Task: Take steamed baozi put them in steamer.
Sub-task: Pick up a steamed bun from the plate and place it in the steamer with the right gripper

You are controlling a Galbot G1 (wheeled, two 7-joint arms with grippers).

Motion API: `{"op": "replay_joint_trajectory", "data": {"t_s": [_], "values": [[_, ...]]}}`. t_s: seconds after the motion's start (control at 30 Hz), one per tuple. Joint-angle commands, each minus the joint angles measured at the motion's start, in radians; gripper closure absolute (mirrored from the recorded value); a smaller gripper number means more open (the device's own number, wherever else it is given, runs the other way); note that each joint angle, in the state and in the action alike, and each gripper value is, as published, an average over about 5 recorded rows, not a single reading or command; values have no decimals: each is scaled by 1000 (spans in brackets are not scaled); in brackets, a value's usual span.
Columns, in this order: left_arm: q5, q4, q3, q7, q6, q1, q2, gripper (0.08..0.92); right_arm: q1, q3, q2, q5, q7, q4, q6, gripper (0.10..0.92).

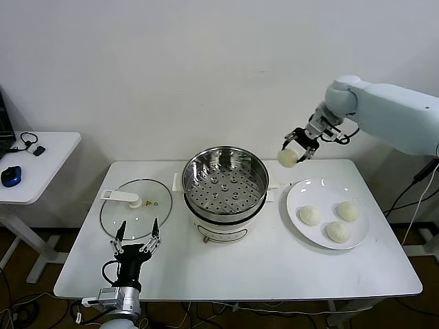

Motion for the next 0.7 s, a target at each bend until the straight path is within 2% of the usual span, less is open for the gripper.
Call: {"op": "replay_joint_trajectory", "data": {"t_s": [0.03, 0.37, 0.7], "values": [[1, -5, -1, 0, 0, 2, -26, 177, 63, -46, 183, -125, 121, -9, 255, 398], [-6, -17, -5, 1, 0, 7, -29, 177, -146, 35, 473, -223, 128, -442, 255, 397], [-16, -15, -16, 1, 0, 6, -29, 177, -275, 83, 551, -247, 123, -539, 255, 397]]}}
